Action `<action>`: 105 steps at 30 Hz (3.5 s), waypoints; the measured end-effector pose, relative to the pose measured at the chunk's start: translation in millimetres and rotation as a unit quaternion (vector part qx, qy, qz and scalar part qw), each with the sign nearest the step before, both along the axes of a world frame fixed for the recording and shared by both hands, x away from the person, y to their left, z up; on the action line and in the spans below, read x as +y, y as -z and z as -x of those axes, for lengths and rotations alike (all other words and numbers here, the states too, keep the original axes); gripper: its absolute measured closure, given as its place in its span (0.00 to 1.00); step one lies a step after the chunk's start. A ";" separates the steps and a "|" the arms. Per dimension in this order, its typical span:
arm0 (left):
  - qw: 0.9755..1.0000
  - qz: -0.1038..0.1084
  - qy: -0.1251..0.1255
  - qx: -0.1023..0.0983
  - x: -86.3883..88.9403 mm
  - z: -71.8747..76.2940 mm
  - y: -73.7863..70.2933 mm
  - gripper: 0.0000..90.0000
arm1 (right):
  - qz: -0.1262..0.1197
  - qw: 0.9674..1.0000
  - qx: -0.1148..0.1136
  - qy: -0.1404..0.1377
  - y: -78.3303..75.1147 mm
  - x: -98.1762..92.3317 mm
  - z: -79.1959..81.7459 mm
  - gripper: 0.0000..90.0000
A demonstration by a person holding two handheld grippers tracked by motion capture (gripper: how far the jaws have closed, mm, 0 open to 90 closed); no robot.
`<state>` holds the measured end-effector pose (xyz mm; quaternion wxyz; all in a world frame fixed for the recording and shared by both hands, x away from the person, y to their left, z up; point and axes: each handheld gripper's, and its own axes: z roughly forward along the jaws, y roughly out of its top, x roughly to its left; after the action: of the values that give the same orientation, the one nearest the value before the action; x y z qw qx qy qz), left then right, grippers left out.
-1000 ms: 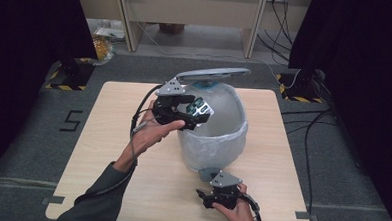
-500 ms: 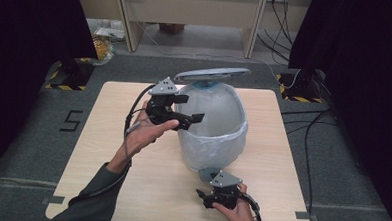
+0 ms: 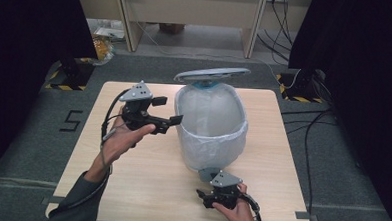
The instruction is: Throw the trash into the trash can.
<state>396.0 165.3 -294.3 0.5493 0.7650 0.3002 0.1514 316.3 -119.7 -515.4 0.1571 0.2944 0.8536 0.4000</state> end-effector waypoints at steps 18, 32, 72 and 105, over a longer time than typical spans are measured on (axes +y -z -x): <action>0.999 0.008 -0.050 0.016 40.7 7.0 40.7 0.18 | 0.000 1.000 -0.002 0.000 0.2 0.0 -0.1 0.28; 0.997 0.000 -0.076 0.021 61.2 15.1 80.0 0.18 | 0.000 1.000 -0.002 0.000 0.3 0.2 -0.1 0.28; 0.987 -0.080 -0.122 0.060 80.0 29.0 203.5 0.19 | 0.000 1.000 -0.002 0.000 0.4 0.1 0.0 0.28; 0.974 -0.149 -0.131 0.111 69.9 34.4 229.9 0.15 | 0.003 1.000 -0.006 -0.002 0.8 0.3 0.3 0.27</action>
<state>361.6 235.2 -524.2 0.3680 0.8041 0.4313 0.1787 315.9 -119.4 -516.2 0.1625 0.2901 0.8543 0.3995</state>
